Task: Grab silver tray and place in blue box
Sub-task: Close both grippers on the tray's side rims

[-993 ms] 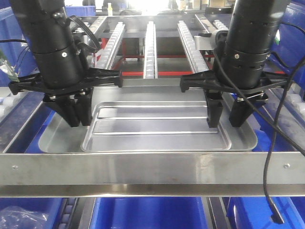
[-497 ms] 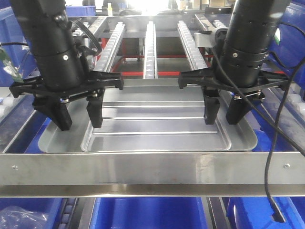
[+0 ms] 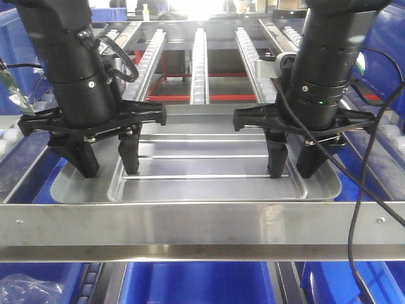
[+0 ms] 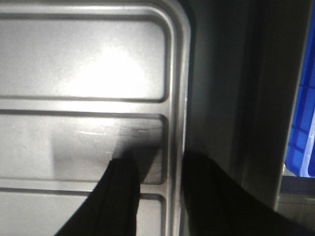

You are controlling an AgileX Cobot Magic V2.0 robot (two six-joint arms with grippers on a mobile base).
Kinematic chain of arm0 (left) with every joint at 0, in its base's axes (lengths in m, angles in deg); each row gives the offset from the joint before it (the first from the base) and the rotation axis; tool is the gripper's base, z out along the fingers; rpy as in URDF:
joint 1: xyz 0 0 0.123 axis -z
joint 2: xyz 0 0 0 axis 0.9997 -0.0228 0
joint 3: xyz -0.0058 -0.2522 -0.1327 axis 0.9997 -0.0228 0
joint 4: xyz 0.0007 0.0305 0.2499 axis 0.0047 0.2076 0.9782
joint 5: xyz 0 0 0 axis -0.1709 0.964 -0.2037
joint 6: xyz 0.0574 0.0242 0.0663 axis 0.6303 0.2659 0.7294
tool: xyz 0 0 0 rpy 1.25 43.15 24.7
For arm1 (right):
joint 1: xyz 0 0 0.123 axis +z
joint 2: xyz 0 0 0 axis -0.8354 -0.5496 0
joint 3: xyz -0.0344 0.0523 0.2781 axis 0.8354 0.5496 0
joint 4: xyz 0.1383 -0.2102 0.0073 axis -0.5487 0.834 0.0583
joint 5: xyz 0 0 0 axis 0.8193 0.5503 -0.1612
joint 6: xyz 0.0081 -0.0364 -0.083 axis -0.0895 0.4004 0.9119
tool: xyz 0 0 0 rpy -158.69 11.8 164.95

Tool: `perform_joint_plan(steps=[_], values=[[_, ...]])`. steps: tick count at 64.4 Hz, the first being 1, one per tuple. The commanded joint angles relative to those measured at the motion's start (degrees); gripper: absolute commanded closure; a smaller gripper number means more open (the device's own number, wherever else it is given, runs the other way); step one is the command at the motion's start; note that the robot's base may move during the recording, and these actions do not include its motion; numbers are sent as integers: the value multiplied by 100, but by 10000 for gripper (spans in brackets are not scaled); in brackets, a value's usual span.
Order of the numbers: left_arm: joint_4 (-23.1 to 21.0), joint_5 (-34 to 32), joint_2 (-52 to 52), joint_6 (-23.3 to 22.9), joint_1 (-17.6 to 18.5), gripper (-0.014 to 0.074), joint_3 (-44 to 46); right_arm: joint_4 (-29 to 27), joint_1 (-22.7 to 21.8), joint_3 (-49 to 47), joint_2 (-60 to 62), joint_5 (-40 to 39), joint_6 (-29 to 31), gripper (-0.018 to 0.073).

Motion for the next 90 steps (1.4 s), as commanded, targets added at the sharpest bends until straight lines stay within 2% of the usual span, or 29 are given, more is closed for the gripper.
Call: perform_joint_plan(steps=[1, 90], values=[[-12, -159, 210, -5, 37, 333, 174, 28, -56, -163, 255, -245, 47, 195], [-23, -135, 200, -5, 37, 333, 174, 28, -149, -163, 255, -230, 47, 197]])
